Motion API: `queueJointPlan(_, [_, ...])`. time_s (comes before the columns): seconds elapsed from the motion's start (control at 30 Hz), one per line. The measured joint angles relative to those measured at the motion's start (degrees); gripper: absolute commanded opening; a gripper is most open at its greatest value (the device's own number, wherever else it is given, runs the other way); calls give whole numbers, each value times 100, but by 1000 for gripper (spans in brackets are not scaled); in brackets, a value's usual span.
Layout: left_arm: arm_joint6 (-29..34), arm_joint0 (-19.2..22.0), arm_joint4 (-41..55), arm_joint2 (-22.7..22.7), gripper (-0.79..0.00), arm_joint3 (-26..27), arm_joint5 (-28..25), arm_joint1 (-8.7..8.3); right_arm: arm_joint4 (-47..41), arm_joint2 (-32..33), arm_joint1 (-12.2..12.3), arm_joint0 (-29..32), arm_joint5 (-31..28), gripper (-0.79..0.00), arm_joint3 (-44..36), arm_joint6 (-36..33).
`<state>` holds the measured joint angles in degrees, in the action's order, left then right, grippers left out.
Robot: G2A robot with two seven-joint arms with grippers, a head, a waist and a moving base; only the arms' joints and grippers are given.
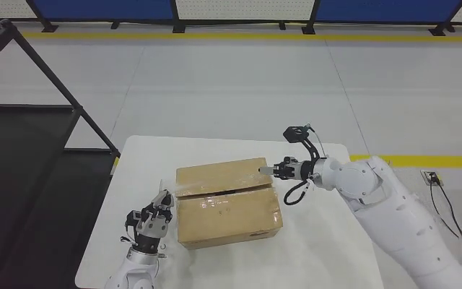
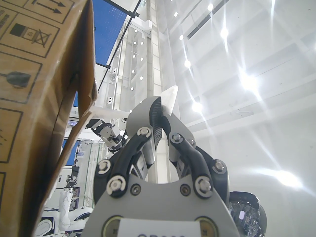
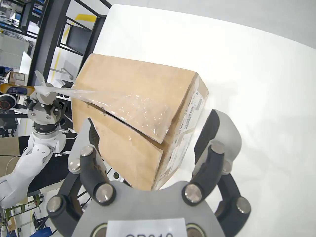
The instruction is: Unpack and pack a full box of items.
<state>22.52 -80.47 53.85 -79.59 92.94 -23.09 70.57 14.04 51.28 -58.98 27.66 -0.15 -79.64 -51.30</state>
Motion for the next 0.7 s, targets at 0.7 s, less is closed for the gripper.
queueJointPlan(0.7, [79, -60, 34, -197, -785, 87, 120, 73, -138, -264, -262, -384, 16, -785, 525, -179])
